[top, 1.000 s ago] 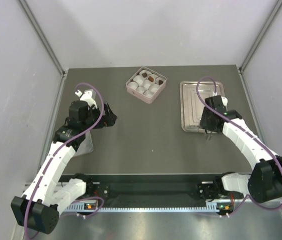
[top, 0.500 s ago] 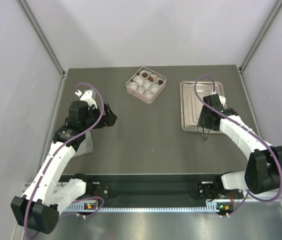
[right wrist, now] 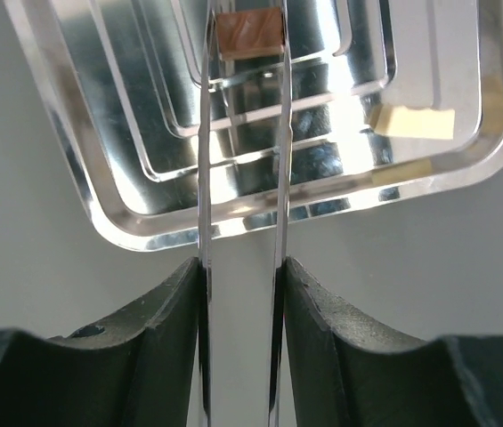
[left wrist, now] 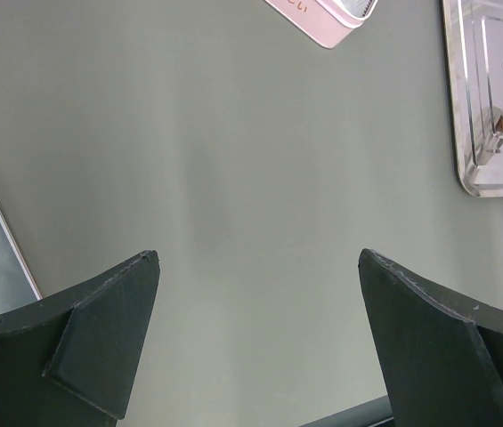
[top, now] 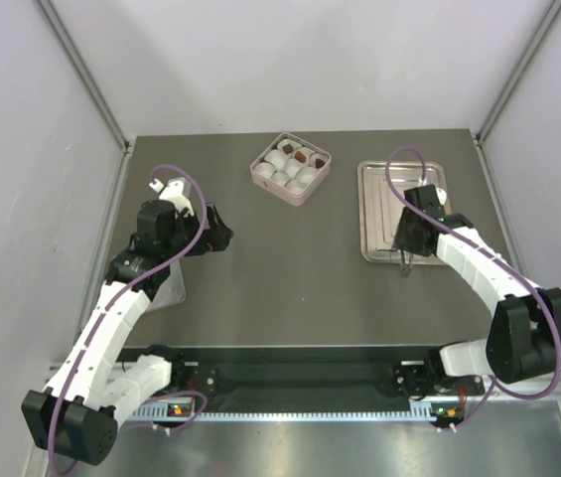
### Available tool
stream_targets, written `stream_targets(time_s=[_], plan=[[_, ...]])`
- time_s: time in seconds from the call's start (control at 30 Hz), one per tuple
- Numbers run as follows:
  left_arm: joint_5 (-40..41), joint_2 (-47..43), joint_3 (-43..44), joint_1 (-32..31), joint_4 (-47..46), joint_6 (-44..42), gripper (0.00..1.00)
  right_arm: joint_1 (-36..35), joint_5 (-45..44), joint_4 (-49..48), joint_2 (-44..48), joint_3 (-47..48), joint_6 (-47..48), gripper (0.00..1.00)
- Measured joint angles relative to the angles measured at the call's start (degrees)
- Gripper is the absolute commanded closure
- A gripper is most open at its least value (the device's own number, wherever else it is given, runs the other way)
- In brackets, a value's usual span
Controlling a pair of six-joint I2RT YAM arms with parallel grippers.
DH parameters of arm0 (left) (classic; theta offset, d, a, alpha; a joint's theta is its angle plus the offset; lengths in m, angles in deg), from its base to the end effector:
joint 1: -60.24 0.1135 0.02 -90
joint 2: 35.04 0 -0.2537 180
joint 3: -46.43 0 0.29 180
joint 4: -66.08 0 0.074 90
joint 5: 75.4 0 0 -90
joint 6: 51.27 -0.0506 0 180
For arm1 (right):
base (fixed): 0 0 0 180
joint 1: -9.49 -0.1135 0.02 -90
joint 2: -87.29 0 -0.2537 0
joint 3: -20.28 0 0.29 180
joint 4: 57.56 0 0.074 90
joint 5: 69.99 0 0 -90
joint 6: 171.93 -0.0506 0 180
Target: Pack the chocolate
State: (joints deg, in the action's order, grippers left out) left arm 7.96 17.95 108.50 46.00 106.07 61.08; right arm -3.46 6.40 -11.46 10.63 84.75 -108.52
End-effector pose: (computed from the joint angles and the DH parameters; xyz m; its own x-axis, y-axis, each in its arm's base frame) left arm 0.2508 -0.0697 0.2980 -0.5900 -0.2400 -0.7709 0.1256 0.9159 -0.3812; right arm 0.3045 0.0578 0.1943 -0.7849 0.2659 -0.5596 0.2841 0.9571 0.0563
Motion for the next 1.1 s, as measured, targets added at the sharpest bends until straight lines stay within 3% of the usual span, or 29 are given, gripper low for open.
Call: stream_targets(time_s=[0.37, 0.53, 0.9, 1.1], plan=[[0.02, 0.00, 0.00, 0.00, 0.00, 0.00, 0.01, -0.07, 2.29, 1.60, 0.52, 5.90, 2.01, 0.63], [0.02, 0.00, 0.00, 0.00, 0.00, 0.00, 0.01, -1.42, 4.46, 1.99, -1.40, 13.07, 2.84, 0.63], [0.26, -0.02, 0.00, 0.00, 0.04, -0.02, 0.01, -17.33, 5.22, -3.65, -26.40, 45.20, 7.63, 0.63], [0.33, -0.02, 0.00, 0.00, 0.04, -0.02, 0.01, -20.57, 7.91, -8.11, -35.45, 50.73, 10.91, 0.62]])
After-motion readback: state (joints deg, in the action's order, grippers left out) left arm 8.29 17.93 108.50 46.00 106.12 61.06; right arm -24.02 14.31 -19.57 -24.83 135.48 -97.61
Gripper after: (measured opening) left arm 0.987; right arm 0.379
